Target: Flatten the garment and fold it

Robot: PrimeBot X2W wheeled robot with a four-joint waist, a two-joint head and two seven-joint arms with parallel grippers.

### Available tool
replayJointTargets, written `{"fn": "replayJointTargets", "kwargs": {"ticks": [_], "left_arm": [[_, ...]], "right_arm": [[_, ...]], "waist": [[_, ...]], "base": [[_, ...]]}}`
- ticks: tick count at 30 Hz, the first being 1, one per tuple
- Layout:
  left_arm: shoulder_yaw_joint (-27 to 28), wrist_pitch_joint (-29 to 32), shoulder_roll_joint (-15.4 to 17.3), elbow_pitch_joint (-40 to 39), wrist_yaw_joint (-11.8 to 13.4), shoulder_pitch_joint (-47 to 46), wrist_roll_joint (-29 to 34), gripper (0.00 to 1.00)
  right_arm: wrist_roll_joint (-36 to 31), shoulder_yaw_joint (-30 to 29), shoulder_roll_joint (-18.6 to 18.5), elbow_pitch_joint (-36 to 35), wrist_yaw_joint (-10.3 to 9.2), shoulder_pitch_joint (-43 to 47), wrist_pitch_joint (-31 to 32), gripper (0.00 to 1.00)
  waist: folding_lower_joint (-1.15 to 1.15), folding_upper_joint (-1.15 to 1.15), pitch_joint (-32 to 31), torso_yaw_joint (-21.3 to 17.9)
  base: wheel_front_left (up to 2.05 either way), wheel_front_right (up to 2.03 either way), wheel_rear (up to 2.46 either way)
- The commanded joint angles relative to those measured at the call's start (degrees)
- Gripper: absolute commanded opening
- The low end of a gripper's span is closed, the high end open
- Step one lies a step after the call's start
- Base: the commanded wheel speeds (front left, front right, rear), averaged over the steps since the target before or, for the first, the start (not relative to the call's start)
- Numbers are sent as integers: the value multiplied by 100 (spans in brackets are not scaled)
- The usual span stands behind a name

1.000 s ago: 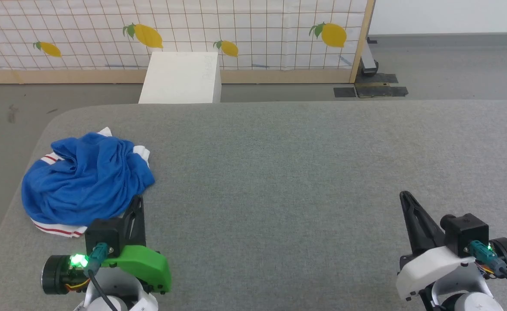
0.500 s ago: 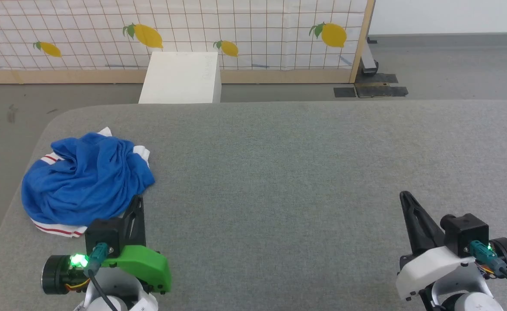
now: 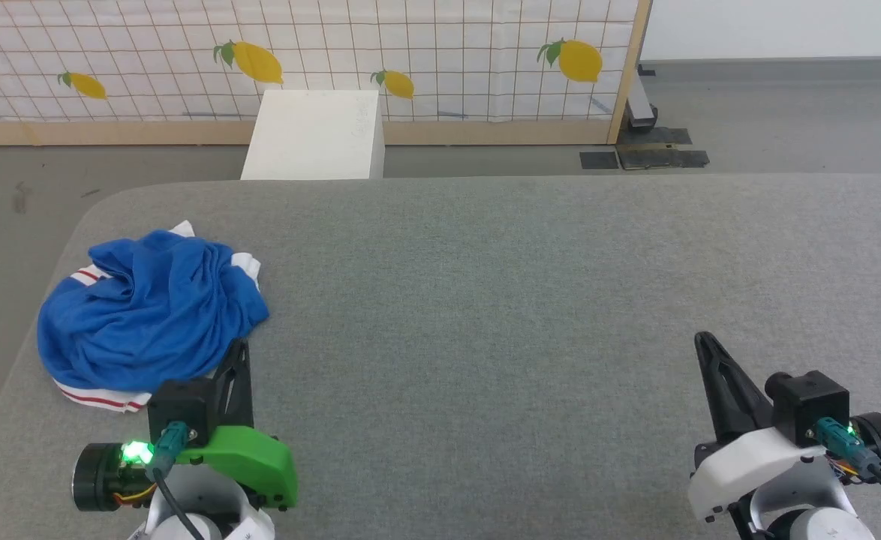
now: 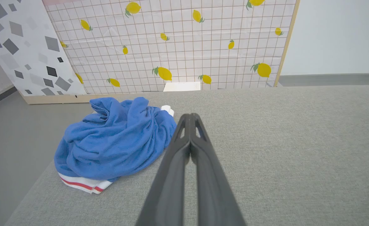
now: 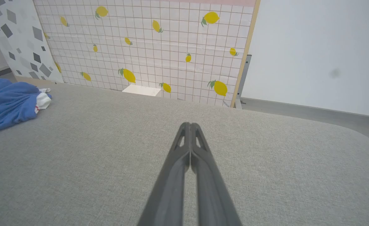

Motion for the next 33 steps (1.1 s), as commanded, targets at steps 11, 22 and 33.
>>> {"fn": "replayJointTargets", "kwargs": {"ticks": [11, 22, 33], "left_arm": [[-73, -52, -1, 57, 26, -23, -70, 100], [-197, -186, -2, 198, 103, -89, -190, 100], [-270, -322, 1, 304, 177, -152, -312, 100]], "right_arm": [[34, 6, -2, 31, 1, 2, -52, 100], [68, 9, -1, 97, 0, -2, -171, 100], [155, -16, 1, 164, -1, 12, -310, 100]], "waist": [[0, 1, -11, 3], [0, 4, -29, 15], [0, 6, -50, 109]], "base": [[0, 0, 0], [0, 0, 0], [0, 0, 0]]}}
